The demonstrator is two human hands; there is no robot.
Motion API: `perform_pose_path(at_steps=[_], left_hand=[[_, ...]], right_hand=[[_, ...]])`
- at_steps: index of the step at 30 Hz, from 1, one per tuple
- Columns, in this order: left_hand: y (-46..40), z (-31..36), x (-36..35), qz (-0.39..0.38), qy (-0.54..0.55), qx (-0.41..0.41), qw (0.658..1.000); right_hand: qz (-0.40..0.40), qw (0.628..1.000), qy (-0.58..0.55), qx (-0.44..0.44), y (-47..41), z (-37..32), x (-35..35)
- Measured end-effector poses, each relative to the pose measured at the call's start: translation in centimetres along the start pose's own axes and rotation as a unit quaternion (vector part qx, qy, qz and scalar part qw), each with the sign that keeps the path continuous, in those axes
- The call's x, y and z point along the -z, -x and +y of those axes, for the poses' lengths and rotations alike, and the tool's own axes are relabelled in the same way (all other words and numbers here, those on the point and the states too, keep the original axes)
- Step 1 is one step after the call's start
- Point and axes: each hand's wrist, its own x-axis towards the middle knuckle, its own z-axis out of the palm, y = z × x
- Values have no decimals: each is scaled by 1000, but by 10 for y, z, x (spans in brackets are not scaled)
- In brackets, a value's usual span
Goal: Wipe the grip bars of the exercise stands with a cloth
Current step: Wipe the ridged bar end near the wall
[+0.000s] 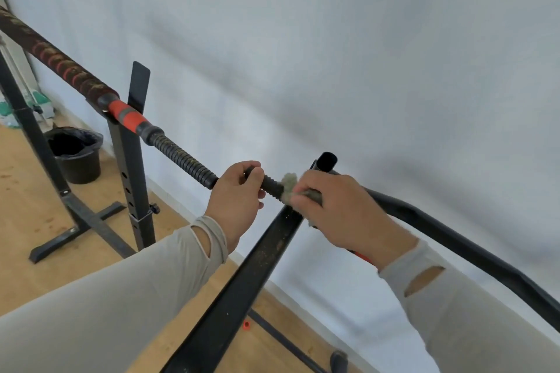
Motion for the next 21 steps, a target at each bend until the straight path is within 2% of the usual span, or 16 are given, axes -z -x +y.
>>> perform_pose_path(at_steps=[6, 10, 15, 18, 21], left_hand=[[0, -4, -4, 17, 17, 3, 1000], [-1, -8, -2, 21, 86, 35, 995], [1, -13, -1, 22, 126, 45, 991], [2, -15, -3, 28, 148, 57, 987], [2, -16, -6, 27, 161, 75, 984]], right_hand=[[-58, 998, 20, -27, 26, 36, 32], [7, 999, 41, -18, 22, 30, 23], [49, 999, 11, -1, 0, 3, -4], [59, 998, 23, 26, -29, -22, -23], [51, 998, -11, 23, -58, -44, -36]])
